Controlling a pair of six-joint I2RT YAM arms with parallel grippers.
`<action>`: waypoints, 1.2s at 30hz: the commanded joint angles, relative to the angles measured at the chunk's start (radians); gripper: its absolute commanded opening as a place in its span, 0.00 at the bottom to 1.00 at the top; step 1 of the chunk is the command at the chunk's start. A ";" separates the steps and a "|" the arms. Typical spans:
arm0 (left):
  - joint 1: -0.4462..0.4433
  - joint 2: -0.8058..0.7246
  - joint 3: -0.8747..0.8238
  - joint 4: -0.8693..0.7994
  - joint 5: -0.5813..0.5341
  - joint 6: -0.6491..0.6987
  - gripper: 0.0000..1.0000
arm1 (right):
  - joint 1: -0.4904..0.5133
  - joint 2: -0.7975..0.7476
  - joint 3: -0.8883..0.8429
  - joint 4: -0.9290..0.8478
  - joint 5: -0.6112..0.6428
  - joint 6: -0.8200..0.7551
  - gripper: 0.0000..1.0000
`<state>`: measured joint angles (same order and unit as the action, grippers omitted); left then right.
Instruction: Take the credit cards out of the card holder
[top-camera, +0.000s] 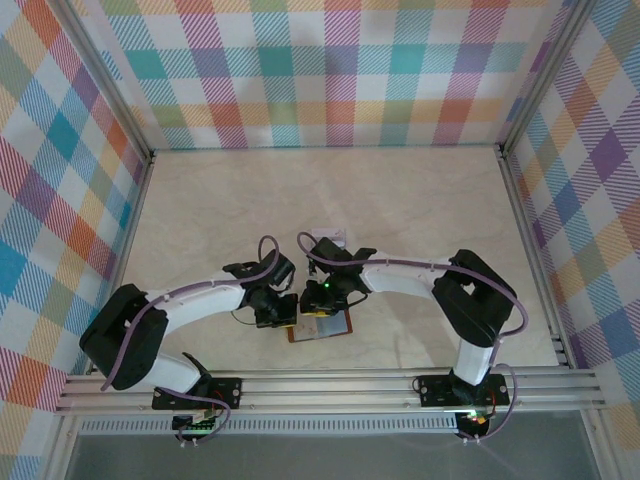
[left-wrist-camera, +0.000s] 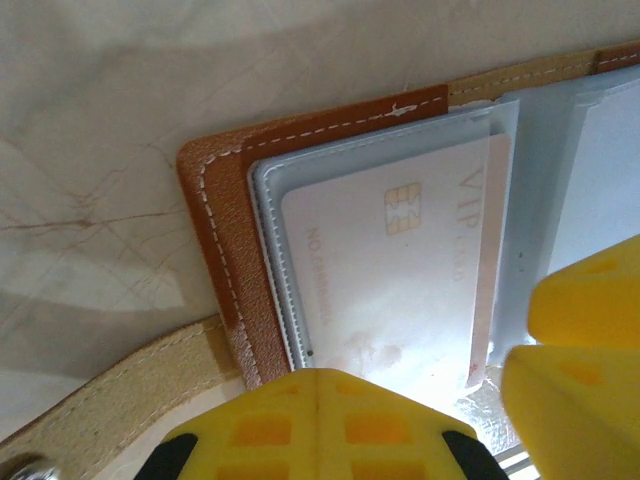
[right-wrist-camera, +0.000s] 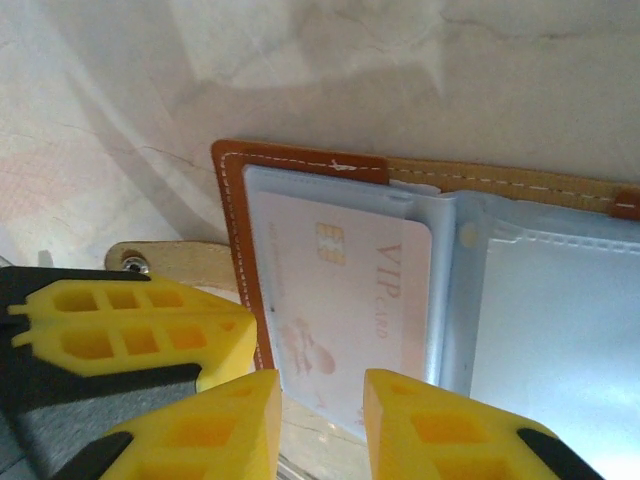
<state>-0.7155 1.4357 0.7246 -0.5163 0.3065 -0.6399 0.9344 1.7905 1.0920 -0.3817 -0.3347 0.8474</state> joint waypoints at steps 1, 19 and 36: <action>-0.017 0.023 0.027 0.011 0.011 -0.013 0.00 | -0.003 0.027 -0.007 0.000 -0.030 -0.024 0.30; -0.017 0.096 0.024 -0.043 -0.058 0.036 0.00 | -0.003 0.040 0.000 -0.079 0.054 -0.035 0.29; -0.018 0.057 0.042 -0.083 -0.076 0.037 0.00 | -0.003 -0.012 0.003 -0.084 0.055 -0.042 0.29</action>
<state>-0.7261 1.5024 0.7567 -0.5285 0.2932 -0.6128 0.9344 1.8141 1.0939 -0.4351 -0.2886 0.8215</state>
